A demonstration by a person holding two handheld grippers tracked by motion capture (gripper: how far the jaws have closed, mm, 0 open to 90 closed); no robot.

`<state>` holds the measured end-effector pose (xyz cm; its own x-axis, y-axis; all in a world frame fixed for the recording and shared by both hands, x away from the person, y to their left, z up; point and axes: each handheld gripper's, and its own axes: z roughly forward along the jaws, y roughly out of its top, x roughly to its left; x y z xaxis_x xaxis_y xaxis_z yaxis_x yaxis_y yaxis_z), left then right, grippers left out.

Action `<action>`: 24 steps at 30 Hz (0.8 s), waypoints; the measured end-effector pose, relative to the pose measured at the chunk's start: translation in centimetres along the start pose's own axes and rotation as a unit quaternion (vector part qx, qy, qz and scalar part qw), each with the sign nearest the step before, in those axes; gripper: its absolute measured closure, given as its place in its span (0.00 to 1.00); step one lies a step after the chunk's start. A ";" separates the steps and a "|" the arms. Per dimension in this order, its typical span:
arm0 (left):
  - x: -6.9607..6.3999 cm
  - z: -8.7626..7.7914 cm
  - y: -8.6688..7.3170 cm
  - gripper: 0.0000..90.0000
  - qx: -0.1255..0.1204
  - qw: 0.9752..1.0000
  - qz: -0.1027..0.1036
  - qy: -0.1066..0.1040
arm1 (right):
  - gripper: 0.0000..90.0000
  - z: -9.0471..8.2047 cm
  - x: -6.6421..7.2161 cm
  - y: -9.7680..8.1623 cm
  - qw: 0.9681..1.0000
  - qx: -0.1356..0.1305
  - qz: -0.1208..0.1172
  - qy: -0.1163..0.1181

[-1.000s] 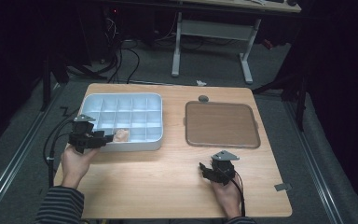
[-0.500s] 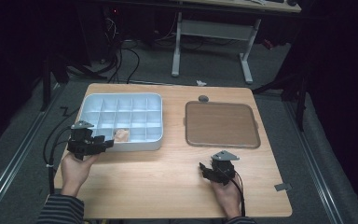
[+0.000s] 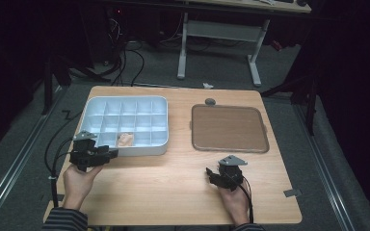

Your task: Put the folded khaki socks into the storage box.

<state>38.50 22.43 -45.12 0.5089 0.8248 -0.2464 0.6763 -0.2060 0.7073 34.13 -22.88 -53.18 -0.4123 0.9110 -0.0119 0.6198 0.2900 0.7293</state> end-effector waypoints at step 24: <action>-1.1 1.4 -2.6 0.56 0.005 1.000 -0.014 -0.020 | 0.43 0.0 0.0 0.0 1.000 0.000 0.000 0.001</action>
<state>36.95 21.35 -47.62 0.5102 0.8085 -0.2932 0.6963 -0.1882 0.6926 34.13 -22.90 -53.18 -0.4133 0.9105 -0.0111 0.6196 0.2902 0.7293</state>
